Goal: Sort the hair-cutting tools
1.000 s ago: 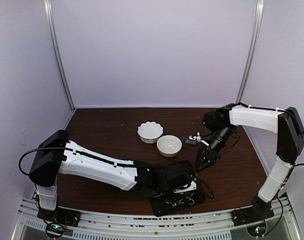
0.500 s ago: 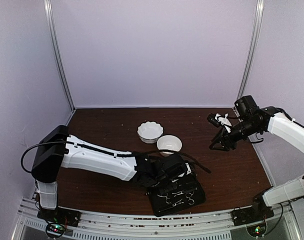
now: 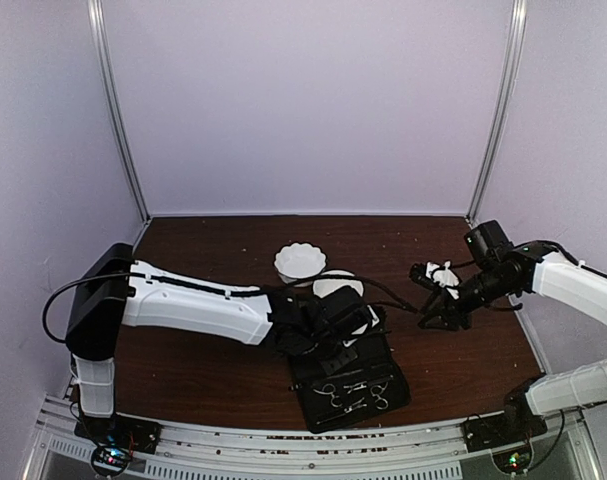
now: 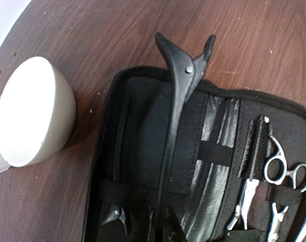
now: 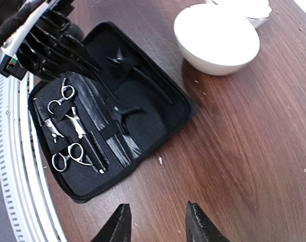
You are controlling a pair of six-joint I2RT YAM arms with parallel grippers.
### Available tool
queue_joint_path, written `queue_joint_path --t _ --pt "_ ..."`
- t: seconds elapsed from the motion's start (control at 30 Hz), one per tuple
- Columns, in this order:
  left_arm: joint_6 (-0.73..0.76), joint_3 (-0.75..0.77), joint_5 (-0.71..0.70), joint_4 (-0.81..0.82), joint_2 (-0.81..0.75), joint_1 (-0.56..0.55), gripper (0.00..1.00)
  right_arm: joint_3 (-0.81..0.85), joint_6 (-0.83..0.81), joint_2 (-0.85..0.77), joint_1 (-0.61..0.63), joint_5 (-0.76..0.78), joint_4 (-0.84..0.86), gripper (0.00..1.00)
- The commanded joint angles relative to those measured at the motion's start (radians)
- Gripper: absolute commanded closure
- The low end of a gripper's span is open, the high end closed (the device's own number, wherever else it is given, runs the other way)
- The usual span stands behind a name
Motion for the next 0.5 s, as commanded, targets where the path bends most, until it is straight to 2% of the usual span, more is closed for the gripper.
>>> queue_joint_path --t 0.0,0.47 --pt "-0.024 0.053 0.025 0.018 0.008 0.000 1.00 0.032 -0.016 0.029 0.066 -0.025 0.044 0.63" --pt "0.008 0.069 0.064 0.068 -0.006 0.000 1.00 0.046 -0.006 0.065 0.145 -0.038 0.077 0.62"
